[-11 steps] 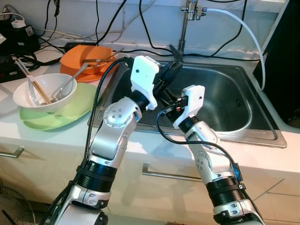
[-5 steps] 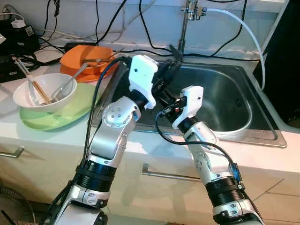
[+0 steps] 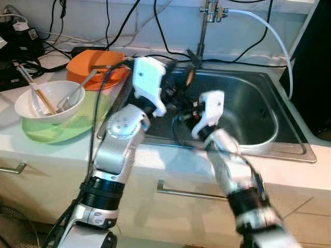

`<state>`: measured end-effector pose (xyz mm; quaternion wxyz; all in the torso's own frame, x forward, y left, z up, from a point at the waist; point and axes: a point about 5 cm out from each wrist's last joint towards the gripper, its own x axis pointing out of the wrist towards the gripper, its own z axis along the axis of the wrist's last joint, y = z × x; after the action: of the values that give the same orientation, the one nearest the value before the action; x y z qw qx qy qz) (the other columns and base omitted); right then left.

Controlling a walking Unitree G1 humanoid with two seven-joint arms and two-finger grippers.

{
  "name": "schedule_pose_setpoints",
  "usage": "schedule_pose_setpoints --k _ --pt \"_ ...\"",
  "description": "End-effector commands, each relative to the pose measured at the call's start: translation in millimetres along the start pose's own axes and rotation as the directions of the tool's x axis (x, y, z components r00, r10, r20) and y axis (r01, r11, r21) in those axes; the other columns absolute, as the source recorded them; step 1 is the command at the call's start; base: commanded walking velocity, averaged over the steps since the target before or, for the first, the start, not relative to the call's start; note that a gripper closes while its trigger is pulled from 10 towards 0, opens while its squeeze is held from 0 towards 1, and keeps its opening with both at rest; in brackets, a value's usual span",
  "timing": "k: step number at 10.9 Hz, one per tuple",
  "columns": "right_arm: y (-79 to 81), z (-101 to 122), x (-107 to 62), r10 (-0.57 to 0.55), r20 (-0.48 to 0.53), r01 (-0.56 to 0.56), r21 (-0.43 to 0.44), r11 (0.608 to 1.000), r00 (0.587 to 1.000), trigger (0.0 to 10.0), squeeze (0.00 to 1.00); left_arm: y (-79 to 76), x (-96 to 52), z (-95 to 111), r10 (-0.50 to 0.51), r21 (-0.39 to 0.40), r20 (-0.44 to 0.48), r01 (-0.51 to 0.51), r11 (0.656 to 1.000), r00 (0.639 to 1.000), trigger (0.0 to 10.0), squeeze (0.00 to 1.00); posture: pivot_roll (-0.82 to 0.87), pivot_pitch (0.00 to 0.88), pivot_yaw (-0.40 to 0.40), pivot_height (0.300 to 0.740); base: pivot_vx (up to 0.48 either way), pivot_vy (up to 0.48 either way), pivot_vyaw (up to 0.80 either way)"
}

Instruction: Kitchen organization

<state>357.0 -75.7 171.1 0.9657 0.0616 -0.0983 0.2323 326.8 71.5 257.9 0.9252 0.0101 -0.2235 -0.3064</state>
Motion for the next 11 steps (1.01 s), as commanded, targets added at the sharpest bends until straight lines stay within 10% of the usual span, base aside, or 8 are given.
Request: schedule_pose_setpoints --k 1,2,6,11 --pt "-6.7 2 4.0 -0.043 -0.002 0.043 -0.025 0.999 0.999 2.2 0.00 0.7 -2.9 3 -0.001 -0.019 0.015 0.001 1.000 1.000 10.0 0.00 0.18 0.008 0.015 0.740 0.000 0.000 0.00" --pt "-12.8 5 11.5 -0.085 -0.009 0.085 -0.034 0.996 0.996 10.0 0.00 0.5 -6.5 0 -0.009 -0.025 -0.001 0.009 1.000 1.000 10.0 0.00 0.19 0.008 0.015 0.740 0.000 0.000 0.00" --pt "-26.0 11 28.6 -0.180 -0.046 0.176 -0.077 0.981 0.983 10.0 0.00 15.0 -24.2 -5 0.054 -0.047 -0.050 -0.056 0.997 0.997 10.0 0.00 0.20 0.006 0.014 0.740 0.000 0.000 0.00" --pt "-44.3 5 29.1 -0.257 -0.131 0.230 -0.194 0.954 0.957 10.0 0.00 21.3 -62.8 -81 0.161 -0.014 -0.422 -0.184 0.983 0.892 10.0 0.00 0.21 0.007 0.008 0.740 0.000 0.000 0.00"
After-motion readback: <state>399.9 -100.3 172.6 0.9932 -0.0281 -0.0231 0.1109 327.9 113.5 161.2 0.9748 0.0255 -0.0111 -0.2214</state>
